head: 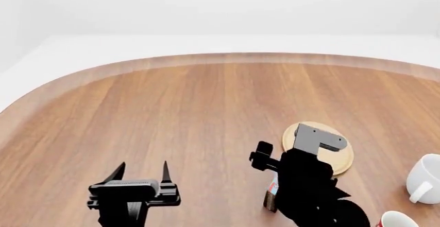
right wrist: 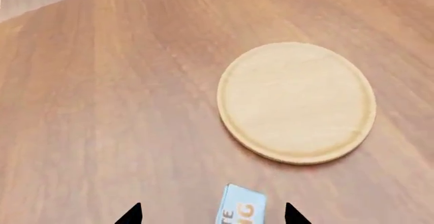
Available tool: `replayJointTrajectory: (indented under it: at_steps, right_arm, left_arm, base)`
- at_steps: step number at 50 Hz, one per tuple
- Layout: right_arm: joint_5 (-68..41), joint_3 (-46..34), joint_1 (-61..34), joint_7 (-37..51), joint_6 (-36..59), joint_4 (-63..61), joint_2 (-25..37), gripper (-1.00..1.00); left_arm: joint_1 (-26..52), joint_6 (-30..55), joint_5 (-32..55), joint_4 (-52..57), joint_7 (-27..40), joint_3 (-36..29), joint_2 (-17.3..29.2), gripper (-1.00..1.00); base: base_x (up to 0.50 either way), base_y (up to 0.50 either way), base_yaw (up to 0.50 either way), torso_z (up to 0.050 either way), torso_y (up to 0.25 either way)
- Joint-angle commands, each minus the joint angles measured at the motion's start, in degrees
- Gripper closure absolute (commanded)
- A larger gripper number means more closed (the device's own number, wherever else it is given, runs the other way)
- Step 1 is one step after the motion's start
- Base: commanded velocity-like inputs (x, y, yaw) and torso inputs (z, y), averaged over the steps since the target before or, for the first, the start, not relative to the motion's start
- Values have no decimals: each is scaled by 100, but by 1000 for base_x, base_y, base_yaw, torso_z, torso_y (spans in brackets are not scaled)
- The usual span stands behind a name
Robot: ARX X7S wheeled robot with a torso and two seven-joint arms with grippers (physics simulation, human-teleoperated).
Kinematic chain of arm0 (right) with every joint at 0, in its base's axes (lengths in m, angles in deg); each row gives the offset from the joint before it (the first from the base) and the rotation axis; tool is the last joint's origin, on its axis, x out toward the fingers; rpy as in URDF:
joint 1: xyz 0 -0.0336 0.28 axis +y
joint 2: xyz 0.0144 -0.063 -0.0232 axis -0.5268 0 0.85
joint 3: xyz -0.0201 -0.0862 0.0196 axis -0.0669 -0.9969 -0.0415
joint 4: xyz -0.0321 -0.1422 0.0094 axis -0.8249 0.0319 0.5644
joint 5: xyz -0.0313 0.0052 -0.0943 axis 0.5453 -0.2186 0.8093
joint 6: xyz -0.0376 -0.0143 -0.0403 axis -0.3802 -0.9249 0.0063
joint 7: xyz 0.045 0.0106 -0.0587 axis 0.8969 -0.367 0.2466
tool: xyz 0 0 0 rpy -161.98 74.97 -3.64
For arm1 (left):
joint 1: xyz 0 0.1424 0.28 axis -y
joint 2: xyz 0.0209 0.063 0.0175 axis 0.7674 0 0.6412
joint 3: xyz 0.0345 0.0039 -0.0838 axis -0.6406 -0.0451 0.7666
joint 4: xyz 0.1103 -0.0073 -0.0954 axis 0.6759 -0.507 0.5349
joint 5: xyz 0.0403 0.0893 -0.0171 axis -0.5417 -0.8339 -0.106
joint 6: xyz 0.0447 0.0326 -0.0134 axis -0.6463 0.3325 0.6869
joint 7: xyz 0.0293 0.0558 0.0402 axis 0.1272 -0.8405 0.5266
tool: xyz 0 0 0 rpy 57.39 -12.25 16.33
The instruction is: Put the chocolate pudding to the left of the plate.
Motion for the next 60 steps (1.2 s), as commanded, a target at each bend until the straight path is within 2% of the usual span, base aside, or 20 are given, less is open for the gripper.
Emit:
replayJointTrajectory:
  at_steps: [1,11,30,60]
  right_arm:
    - [-967,8,-616,1245,55,912,-88,-100]
    - [-1245,-157,-719,1448,-312,1454,-39,-100]
    - [-1530,-410,-946,1260,-753,2501,20,-100]
    - [-1968,-457,-554,1506,-900,2297,253,-100]
  left_arm:
    - [0,40,88,67,32,17,48,-100]
    - [21,69,149,70,45,18,76,-100]
    - [45,34,185,29,77,-28,112,-100]
    - [51,5,223,12,137,-106,162,-100]
  base:
    - [0,0,0,0,0]
    - [0,0,0,0,0]
    - [0,0,0,0,0]
    - [0,0,0,0,0]
